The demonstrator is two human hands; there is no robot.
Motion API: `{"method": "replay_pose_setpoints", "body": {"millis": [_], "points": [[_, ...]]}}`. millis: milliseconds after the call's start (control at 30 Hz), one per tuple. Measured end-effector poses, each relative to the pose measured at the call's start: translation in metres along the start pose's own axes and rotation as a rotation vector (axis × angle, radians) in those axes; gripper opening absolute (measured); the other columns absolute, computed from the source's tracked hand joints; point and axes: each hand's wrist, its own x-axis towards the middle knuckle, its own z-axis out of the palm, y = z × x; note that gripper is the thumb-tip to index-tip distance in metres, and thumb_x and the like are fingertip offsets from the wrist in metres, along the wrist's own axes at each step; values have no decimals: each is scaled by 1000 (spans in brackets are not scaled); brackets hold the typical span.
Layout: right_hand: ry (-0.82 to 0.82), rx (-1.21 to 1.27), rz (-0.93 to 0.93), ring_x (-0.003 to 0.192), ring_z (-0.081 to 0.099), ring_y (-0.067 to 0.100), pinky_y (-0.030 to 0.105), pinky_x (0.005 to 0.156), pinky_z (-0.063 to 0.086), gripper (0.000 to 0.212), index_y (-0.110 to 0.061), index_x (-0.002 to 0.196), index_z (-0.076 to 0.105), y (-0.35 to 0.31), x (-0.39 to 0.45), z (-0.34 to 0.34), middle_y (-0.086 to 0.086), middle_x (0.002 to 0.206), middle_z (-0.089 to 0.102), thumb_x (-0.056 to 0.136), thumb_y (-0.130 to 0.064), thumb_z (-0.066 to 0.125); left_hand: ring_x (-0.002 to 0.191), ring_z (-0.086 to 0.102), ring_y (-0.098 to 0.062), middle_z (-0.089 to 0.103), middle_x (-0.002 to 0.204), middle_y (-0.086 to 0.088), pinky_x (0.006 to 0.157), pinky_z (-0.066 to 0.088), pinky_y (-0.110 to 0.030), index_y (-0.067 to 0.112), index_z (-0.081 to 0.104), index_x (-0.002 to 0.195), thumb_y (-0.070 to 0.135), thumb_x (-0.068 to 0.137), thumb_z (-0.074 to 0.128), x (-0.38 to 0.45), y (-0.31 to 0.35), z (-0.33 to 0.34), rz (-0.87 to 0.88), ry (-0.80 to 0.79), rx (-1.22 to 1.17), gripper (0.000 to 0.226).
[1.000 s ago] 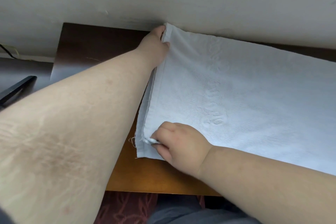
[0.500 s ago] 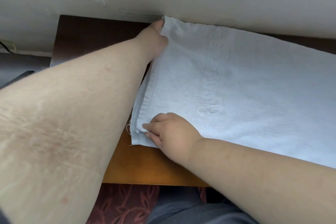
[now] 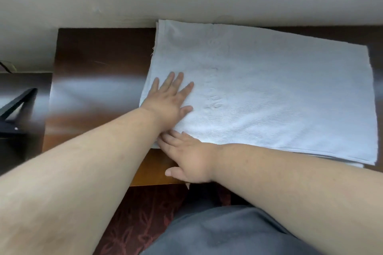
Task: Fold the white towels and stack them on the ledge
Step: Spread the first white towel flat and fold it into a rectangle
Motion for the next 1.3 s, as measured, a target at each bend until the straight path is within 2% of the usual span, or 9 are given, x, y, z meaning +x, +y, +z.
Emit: {"method": "replay_pose_setpoints", "body": {"millis": [200, 333, 433, 567, 667, 833, 933, 1100, 1300], "points": [[42, -130, 244, 151, -16, 22, 40, 121, -12, 81, -16, 159, 0, 46, -64, 13, 6, 166, -12, 100, -60, 34, 146, -22, -31, -27, 159, -5, 118, -5, -50, 36, -16, 151, 69, 90, 22, 0, 5, 0, -204, -38, -52, 79], [377, -56, 330, 153, -3, 19, 37, 120, -8, 68, -23, 158, 18, 69, -121, 29, 1, 167, 6, 101, -54, 37, 147, -10, -37, -16, 161, -13, 118, 1, -53, 26, -10, 154, 48, 100, 20, -14, 35, -1, -346, 19, 72, 66], [547, 47, 560, 153, -4, 19, 42, 123, -2, 67, -25, 158, 13, 94, -162, 42, 2, 167, 5, 101, -53, 35, 148, 4, -35, 1, 162, -14, 119, 10, -48, 23, 7, 155, 20, 99, 33, -22, 87, -7, -186, 150, 28, 63], [395, 47, 806, 152, -10, 24, 50, 123, 3, 74, -23, 158, 0, 137, -237, 72, 4, 167, -8, 101, -57, 31, 121, 44, -35, 50, 133, -10, 99, 41, -46, 22, 54, 134, 23, 93, 53, -37, 180, -10, 111, 274, -87, 41], [460, 77, 784, 153, 0, 21, 44, 123, 10, 68, -23, 158, 15, 154, -298, 98, 3, 167, 5, 101, -49, 41, 119, 45, -26, 52, 127, 0, 98, 41, -38, 29, 51, 132, 35, 95, 51, -39, 248, -3, 205, 153, -99, 38], [901, 456, 900, 122, 51, 19, 36, 105, 42, 44, -22, 135, 55, 170, -360, 122, -1, 132, 54, 94, -35, 59, 120, 42, -23, 49, 131, 3, 94, 41, -36, 31, 49, 133, 34, 97, 49, -20, 344, -6, 321, 145, -80, 36], [1047, 926, 1072, 100, 61, 13, 29, 86, 47, 39, -23, 122, 55, 183, -364, 125, -11, 104, 60, 88, -38, 66, 124, 40, -24, 48, 133, 2, 96, 42, -39, 29, 50, 134, 30, 98, 47, -1, 392, -16, 296, 127, -114, 36], [1234, 1407, 1159, 65, 73, 16, 45, 68, 62, 41, -25, 102, 42, 198, -344, 123, 0, 80, 66, 77, -29, 74, 118, 41, -25, 48, 126, -2, 92, 45, -41, 25, 51, 130, 31, 96, 52, 25, 436, -21, 307, 98, -34, 35], [1218, 1409, 1268, 80, 72, 26, 47, 77, 60, 37, -27, 89, 46, 212, -333, 125, 5, 93, 68, 74, -41, 77, 108, 44, -24, 49, 117, 0, 79, 48, -37, 25, 49, 124, 16, 90, 58, 36, 440, -20, 309, 131, 67, 36]]}}
